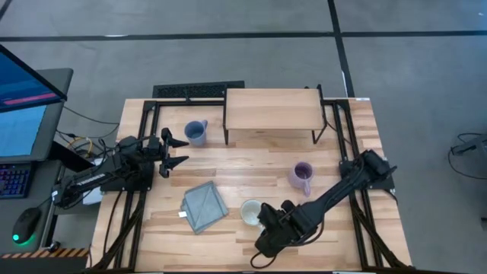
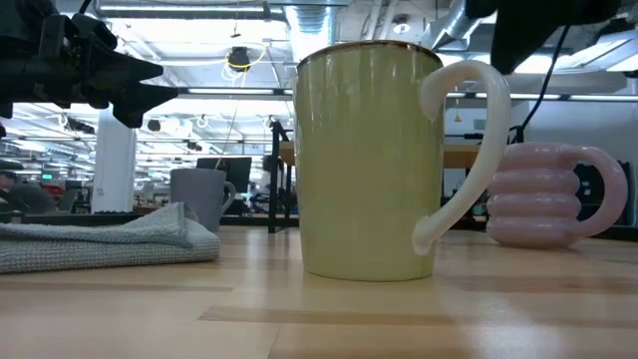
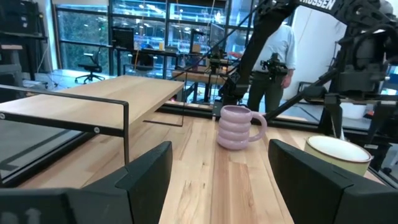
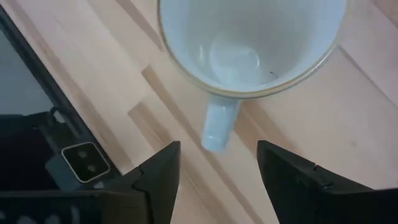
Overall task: Stack small to large cups/mugs on shelf
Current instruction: Put the green mug on the shelf
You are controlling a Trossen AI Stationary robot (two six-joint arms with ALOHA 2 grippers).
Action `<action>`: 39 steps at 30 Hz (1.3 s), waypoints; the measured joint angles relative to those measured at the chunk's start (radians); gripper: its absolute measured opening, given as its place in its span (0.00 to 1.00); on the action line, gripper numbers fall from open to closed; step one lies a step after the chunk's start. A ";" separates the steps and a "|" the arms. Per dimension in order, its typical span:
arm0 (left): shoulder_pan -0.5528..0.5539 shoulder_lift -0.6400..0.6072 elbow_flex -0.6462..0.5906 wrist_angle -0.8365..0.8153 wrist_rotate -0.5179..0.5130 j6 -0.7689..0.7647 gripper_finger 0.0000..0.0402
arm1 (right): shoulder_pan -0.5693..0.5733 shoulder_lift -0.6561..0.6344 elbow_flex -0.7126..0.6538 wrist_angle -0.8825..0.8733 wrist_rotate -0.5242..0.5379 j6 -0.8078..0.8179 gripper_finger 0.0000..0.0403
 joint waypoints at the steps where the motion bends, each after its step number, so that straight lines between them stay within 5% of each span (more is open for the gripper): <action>1: 0.000 0.000 0.000 0.000 0.000 -0.001 0.64 | 0.000 0.007 0.006 -0.005 0.001 -0.003 0.58; 39: 0.000 0.000 0.000 0.000 0.000 -0.008 0.64 | -0.039 0.048 0.017 0.029 0.022 -0.076 0.58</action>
